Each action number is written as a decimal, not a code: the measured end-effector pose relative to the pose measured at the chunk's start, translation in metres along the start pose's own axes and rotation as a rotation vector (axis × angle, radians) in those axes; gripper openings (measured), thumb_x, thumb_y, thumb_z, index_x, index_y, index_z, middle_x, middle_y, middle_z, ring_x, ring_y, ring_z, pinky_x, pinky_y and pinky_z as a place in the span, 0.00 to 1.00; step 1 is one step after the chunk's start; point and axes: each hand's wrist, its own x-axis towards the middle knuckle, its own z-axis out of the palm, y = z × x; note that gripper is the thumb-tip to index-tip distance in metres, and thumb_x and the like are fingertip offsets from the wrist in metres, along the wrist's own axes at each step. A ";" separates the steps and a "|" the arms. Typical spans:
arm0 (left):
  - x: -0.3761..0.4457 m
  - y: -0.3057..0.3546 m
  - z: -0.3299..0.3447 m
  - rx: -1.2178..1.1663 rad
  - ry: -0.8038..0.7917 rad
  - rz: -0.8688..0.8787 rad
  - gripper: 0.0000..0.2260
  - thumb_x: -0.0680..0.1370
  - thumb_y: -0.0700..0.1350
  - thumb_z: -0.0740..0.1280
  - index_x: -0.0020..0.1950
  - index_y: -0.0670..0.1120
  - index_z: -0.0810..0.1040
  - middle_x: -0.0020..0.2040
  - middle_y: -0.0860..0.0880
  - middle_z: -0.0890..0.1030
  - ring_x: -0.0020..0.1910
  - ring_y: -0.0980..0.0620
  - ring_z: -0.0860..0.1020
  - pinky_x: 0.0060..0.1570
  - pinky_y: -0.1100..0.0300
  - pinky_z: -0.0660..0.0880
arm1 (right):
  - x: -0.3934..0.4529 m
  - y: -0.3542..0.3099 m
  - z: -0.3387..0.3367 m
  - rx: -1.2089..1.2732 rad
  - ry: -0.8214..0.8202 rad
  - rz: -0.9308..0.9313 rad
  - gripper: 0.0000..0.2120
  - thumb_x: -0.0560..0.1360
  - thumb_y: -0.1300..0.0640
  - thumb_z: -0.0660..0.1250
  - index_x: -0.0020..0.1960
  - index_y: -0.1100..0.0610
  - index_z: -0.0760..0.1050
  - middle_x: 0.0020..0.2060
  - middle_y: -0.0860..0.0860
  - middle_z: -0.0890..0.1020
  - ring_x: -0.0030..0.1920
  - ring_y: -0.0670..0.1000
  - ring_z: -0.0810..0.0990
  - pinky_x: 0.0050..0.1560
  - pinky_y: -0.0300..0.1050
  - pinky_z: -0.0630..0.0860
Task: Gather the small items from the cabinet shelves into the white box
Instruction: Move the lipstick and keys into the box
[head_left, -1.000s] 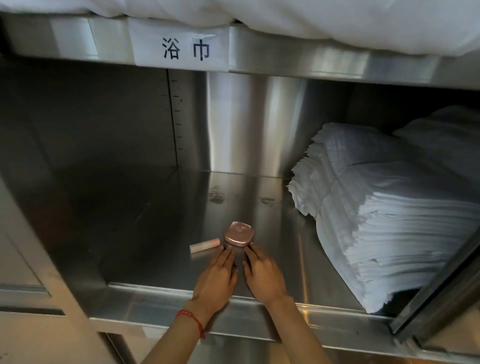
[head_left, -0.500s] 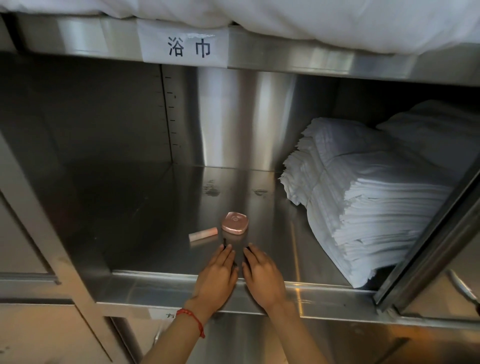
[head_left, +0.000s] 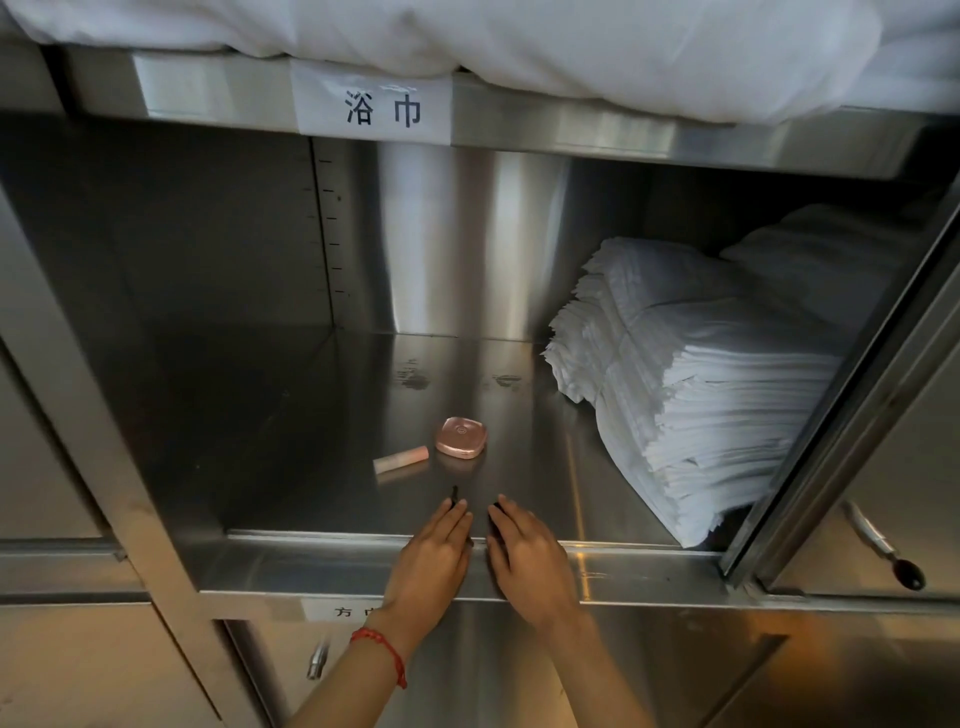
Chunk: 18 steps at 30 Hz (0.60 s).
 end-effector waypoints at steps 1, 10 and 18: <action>-0.001 -0.001 0.002 0.016 0.011 0.017 0.27 0.46 0.45 0.85 0.43 0.44 0.86 0.47 0.48 0.85 0.46 0.53 0.83 0.45 0.64 0.77 | -0.002 0.000 -0.001 -0.012 0.008 -0.012 0.15 0.68 0.54 0.65 0.53 0.56 0.82 0.52 0.51 0.83 0.48 0.48 0.83 0.50 0.39 0.77; -0.003 -0.005 0.006 -0.058 -0.002 0.028 0.32 0.40 0.42 0.84 0.43 0.45 0.86 0.46 0.50 0.85 0.45 0.55 0.83 0.42 0.66 0.77 | -0.005 0.001 -0.007 -0.038 0.081 -0.098 0.16 0.60 0.60 0.78 0.47 0.55 0.83 0.49 0.49 0.84 0.43 0.46 0.84 0.44 0.35 0.77; -0.003 -0.005 0.005 -0.102 0.096 0.087 0.30 0.40 0.39 0.84 0.42 0.44 0.86 0.44 0.49 0.85 0.42 0.54 0.84 0.39 0.65 0.78 | -0.006 0.004 -0.011 -0.030 0.125 -0.157 0.22 0.51 0.63 0.83 0.43 0.54 0.84 0.45 0.48 0.85 0.39 0.46 0.84 0.41 0.35 0.76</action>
